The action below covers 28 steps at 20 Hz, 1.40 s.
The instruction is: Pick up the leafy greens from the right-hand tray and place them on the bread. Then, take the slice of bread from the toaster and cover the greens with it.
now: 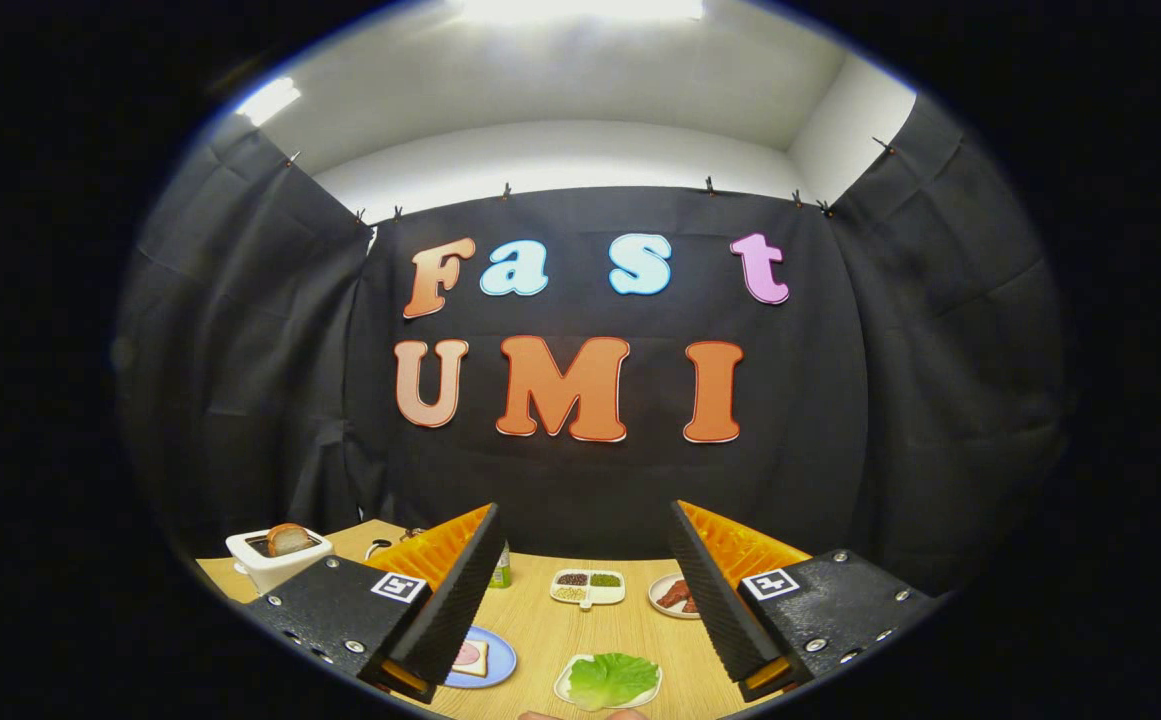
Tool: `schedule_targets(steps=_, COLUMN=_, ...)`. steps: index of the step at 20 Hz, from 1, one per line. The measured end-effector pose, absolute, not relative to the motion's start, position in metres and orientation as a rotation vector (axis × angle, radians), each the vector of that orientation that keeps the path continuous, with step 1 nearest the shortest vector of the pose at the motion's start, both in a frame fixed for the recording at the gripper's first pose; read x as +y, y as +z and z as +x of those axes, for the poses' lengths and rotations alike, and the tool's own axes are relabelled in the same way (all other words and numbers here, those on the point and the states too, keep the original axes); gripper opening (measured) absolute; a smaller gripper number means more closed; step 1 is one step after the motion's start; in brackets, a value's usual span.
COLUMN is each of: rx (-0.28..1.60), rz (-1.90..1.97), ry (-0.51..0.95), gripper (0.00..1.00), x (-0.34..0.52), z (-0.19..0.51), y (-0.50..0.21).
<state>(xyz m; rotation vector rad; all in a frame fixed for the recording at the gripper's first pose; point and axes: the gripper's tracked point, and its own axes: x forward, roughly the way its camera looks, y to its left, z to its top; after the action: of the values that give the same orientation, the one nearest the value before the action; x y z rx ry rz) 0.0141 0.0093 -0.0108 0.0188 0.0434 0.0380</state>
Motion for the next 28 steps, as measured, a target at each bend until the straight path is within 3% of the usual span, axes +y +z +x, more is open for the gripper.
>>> schedule_targets(steps=7, rx=0.109, rz=0.024, ry=0.042, gripper=0.99, x=0.004, z=0.027, y=-0.024)
schedule_targets(steps=16, rx=0.340, rz=0.026, ry=0.083, gripper=0.99, x=0.014, z=0.042, y=-0.062)
schedule_targets(steps=28, rx=0.838, rz=0.024, ry=0.098, gripper=0.98, x=0.029, z=0.038, y=-0.199)
